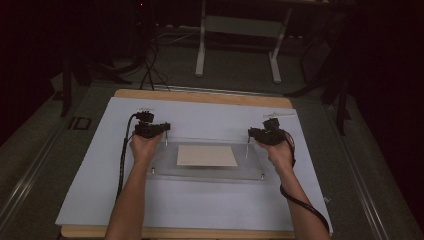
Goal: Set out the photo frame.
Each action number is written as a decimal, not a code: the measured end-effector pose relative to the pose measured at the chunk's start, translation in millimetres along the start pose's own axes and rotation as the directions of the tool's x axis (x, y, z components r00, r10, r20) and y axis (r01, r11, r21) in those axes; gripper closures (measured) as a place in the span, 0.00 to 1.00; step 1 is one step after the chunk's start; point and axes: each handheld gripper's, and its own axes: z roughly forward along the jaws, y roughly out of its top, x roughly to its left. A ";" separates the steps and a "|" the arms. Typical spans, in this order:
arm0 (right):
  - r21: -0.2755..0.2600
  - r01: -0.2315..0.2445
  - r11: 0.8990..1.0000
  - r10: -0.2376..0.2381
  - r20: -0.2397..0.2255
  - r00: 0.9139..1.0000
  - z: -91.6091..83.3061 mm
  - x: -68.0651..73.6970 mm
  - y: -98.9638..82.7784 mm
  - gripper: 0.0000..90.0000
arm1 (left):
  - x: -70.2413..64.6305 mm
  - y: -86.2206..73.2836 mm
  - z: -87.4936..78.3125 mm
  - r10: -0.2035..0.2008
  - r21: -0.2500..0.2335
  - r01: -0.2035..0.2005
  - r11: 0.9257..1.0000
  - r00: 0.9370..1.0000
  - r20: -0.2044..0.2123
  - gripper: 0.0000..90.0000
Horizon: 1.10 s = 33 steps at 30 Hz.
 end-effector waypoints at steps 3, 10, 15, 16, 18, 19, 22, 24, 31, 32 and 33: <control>-0.008 0.046 0.999 -0.046 -0.076 0.996 -16.9 15.0 1.8 0.90 | 0.8 -0.1 0.5 -0.006 -0.001 0.006 1.000 1.000 0.003 0.94; 0.009 0.144 0.990 -0.141 -0.137 0.980 -35.9 40.2 2.6 1.00 | 0.8 0.0 1.7 -0.018 -0.007 0.018 1.000 1.000 -0.001 0.94; 0.004 0.173 0.985 -0.170 -0.173 0.970 -50.7 54.5 4.4 1.00 | 1.0 0.0 1.6 -0.020 -0.006 0.020 1.000 1.000 0.001 0.94; 0.001 0.178 0.984 -0.175 -0.175 0.969 -53.5 56.4 5.3 1.00 | 1.0 0.0 1.6 -0.020 -0.006 0.020 1.000 1.000 0.001 0.94; -0.004 0.195 0.981 -0.193 -0.181 0.964 -61.7 62.6 7.8 1.00 | 0.3 0.4 1.5 -0.021 -0.003 0.021 1.000 1.000 -0.003 0.94; -0.006 0.203 0.979 -0.201 -0.184 0.962 -67.5 67.1 9.1 1.00 | 0.3 0.3 1.7 -0.023 -0.004 0.023 1.000 1.000 -0.003 0.94; -0.006 0.235 0.972 -0.232 -0.181 0.956 -79.7 78.5 10.6 1.00 | 0.9 0.4 2.2 -0.031 -0.004 0.031 1.000 1.000 -0.003 0.94; -0.012 0.239 0.971 -0.237 -0.193 0.952 -85.4 83.6 10.0 1.00 | 1.1 0.4 2.4 -0.036 -0.005 0.036 0.999 0.999 -0.001 0.94; -0.065 0.304 0.950 -0.310 -0.257 0.915 -106.8 120.1 -10.9 1.00 | 2.2 1.4 3.4 -0.053 -0.002 0.053 0.999 0.999 0.005 0.94; -0.065 0.304 0.950 -0.310 -0.257 0.915 -106.8 120.1 -10.9 1.00 | 2.2 1.4 3.4 -0.053 -0.002 0.053 0.999 0.999 0.005 0.94; -0.075 0.319 0.945 -0.327 -0.273 0.905 -108.9 129.5 -17.3 1.00 | 2.3 1.5 3.4 -0.055 -0.001 0.055 0.998 0.998 0.004 0.94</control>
